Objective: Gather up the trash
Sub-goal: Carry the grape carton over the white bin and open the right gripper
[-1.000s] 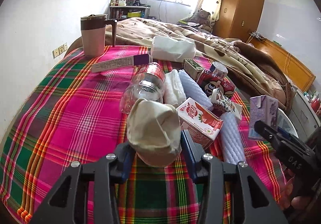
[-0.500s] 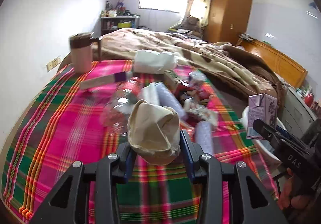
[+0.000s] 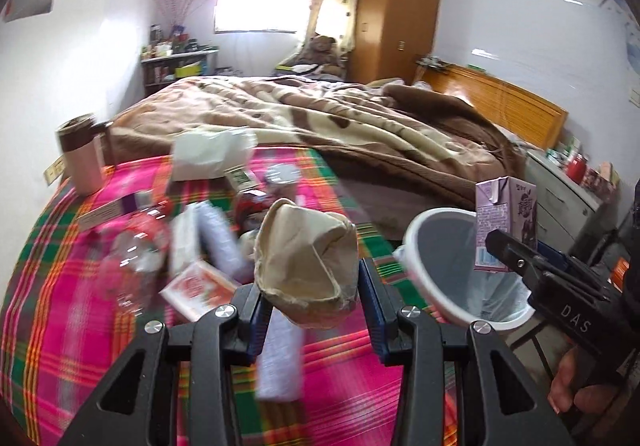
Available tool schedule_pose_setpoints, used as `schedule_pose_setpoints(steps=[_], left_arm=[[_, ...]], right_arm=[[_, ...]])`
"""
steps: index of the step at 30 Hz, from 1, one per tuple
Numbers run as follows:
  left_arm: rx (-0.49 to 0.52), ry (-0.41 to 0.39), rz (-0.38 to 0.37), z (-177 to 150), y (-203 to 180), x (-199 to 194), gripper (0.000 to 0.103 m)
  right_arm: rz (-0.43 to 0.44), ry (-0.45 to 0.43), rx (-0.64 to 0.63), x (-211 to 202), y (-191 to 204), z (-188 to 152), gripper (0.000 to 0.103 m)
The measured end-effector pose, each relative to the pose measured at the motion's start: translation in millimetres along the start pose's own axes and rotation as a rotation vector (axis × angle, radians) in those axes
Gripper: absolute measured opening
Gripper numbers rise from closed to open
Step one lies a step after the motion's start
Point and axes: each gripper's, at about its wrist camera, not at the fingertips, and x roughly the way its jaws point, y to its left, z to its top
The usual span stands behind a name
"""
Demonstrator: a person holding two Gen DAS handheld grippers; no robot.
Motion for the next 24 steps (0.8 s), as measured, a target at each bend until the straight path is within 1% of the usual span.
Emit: schedule_pose_setpoints(steps=[7, 11, 16, 24], left_arm=[[0.052, 0.010, -0.100, 14.7, -43.5, 24.0, 0.043], [0.077, 0.034, -0.149, 18.4, -67.9, 40.1, 0.043], [0.093, 0.078, -0.175, 18.4, -88.3, 59.3, 0.043], [0.163, 0.118, -0.212, 16.8, -128.0, 77.6, 0.043]], right_arm=[[-0.064, 0.005, 0.034, 1.5, -30.4, 2.9, 0.057], [-0.103, 0.024, 0.054, 7.6, -48.9, 1.4, 0.057], [-0.129, 0.053, 0.075, 13.1, -67.6, -2.9, 0.057], [-0.156, 0.112, 0.087, 22.9, -91.0, -9.8, 0.057]])
